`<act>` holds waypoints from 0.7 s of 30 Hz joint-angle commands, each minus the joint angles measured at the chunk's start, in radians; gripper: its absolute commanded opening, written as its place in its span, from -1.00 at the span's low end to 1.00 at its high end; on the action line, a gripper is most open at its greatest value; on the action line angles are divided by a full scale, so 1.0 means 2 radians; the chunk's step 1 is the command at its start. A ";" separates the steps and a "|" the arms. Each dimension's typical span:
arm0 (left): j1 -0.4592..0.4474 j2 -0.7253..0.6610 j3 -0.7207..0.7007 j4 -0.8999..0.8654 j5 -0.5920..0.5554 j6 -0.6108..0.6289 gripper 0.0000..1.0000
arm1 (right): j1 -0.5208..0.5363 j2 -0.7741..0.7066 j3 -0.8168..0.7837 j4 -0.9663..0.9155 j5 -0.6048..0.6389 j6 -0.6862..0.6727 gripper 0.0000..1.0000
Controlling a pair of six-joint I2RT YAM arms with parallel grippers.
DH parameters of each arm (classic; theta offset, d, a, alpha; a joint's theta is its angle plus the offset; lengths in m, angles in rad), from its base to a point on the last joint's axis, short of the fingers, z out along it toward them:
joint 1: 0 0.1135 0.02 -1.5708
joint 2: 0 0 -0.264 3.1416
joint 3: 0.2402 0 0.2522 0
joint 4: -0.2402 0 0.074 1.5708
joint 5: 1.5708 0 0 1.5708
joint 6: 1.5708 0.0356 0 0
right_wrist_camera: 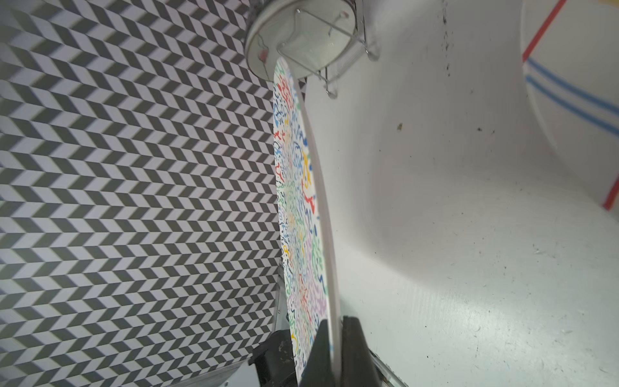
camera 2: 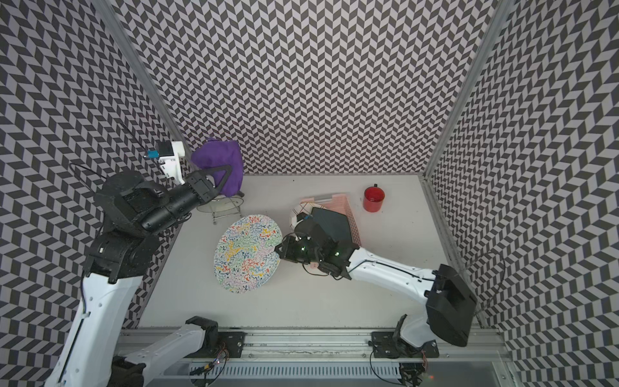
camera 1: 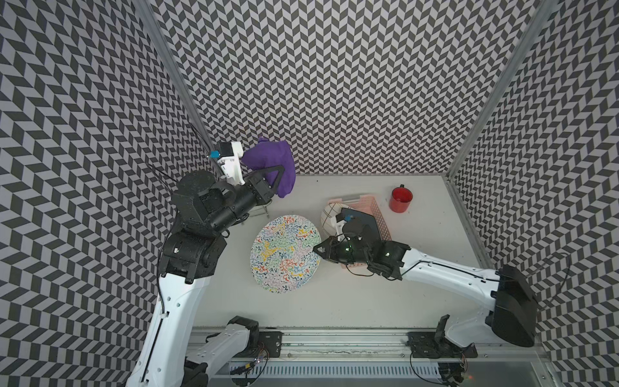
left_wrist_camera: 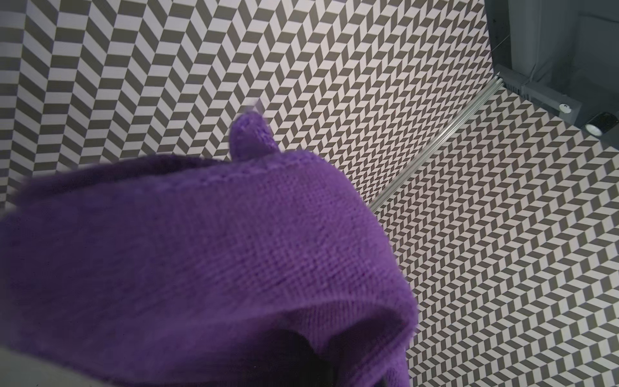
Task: Wipe the wet plate dry
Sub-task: Place the plate at the center of the board.
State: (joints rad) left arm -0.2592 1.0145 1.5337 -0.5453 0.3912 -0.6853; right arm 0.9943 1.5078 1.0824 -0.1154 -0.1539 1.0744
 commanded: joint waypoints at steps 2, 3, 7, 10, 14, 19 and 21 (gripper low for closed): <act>0.002 -0.016 -0.017 0.003 0.008 -0.001 -1.00 | 0.013 0.040 0.005 0.113 0.043 0.020 -1.00; 0.002 -0.017 -0.024 0.006 0.013 -0.003 -1.00 | 0.013 0.052 0.004 0.120 0.048 0.025 -1.00; -0.002 -0.024 -0.032 -0.001 0.014 0.012 -1.00 | 0.013 0.098 0.003 0.131 0.069 0.036 -1.00; -0.007 -0.030 -0.031 -0.015 0.002 0.026 -1.00 | 0.013 0.127 0.004 0.124 0.071 0.038 -1.00; -0.013 -0.032 -0.032 -0.025 -0.001 0.034 -1.00 | 0.013 0.157 -0.001 0.118 0.083 0.051 -1.00; -0.020 -0.031 -0.031 -0.032 -0.004 0.038 -1.00 | 0.017 0.195 0.007 0.083 0.092 0.058 -0.81; -0.023 -0.031 -0.031 -0.034 -0.005 0.039 -1.00 | 0.021 0.210 0.010 0.072 0.096 0.058 -0.66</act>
State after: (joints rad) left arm -0.2955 0.9611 1.4681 -0.6079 0.3923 -0.6342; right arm 1.0260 1.8633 1.0988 0.0910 0.0078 1.1793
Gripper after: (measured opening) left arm 0.068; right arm 0.156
